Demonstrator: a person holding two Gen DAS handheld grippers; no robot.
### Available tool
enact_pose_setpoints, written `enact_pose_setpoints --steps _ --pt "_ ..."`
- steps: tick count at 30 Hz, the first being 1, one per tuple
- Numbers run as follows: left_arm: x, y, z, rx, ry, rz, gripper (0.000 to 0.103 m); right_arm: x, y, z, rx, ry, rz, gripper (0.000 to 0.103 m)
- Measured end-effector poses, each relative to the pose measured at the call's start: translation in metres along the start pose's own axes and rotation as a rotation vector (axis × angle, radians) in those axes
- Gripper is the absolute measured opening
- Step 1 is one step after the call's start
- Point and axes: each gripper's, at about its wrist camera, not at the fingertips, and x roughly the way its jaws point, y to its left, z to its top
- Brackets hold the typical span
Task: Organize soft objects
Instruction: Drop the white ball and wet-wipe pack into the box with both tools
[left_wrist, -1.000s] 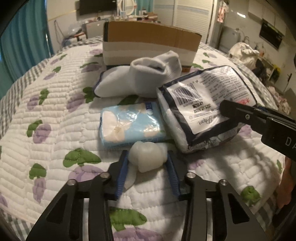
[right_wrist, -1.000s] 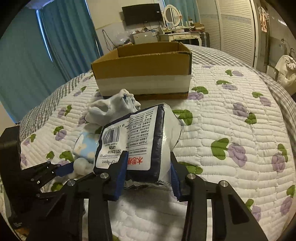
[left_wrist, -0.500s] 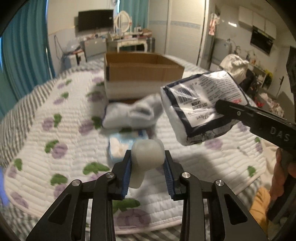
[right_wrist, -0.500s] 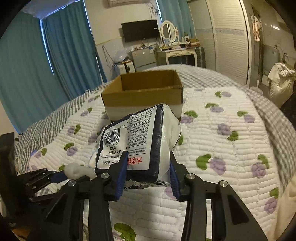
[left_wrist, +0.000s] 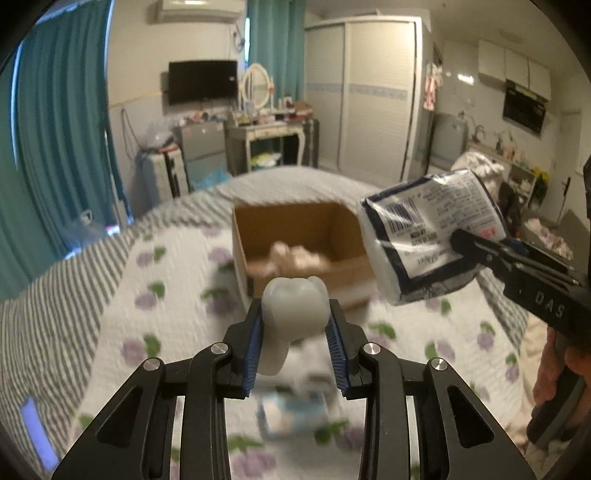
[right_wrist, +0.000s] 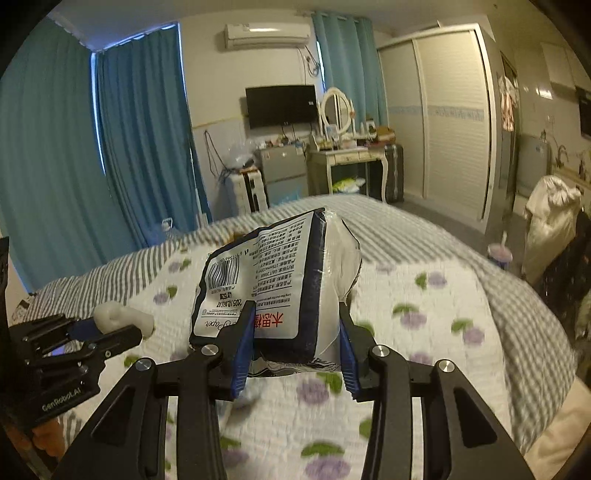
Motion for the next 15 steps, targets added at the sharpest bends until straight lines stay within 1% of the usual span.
enact_pose_setpoints --steps 2,4,9,12,15 --pt "0.007 0.002 0.016 0.002 -0.017 0.0 0.032 0.011 0.0 0.016 -0.006 -0.017 0.002 0.04" --pt "0.019 0.003 0.036 0.025 -0.037 0.012 0.032 0.025 -0.002 0.033 -0.004 -0.035 0.007 0.04" --pt "0.05 0.003 0.07 0.055 -0.065 0.025 0.032 0.063 -0.011 0.06 0.003 -0.046 -0.004 0.04" --pt "0.076 0.001 0.083 0.068 -0.065 0.019 0.033 0.089 -0.022 0.069 0.018 -0.03 -0.004 0.04" --pt "0.105 -0.001 0.086 0.08 -0.044 0.019 0.033 0.119 -0.03 0.071 0.013 -0.001 -0.021 0.04"
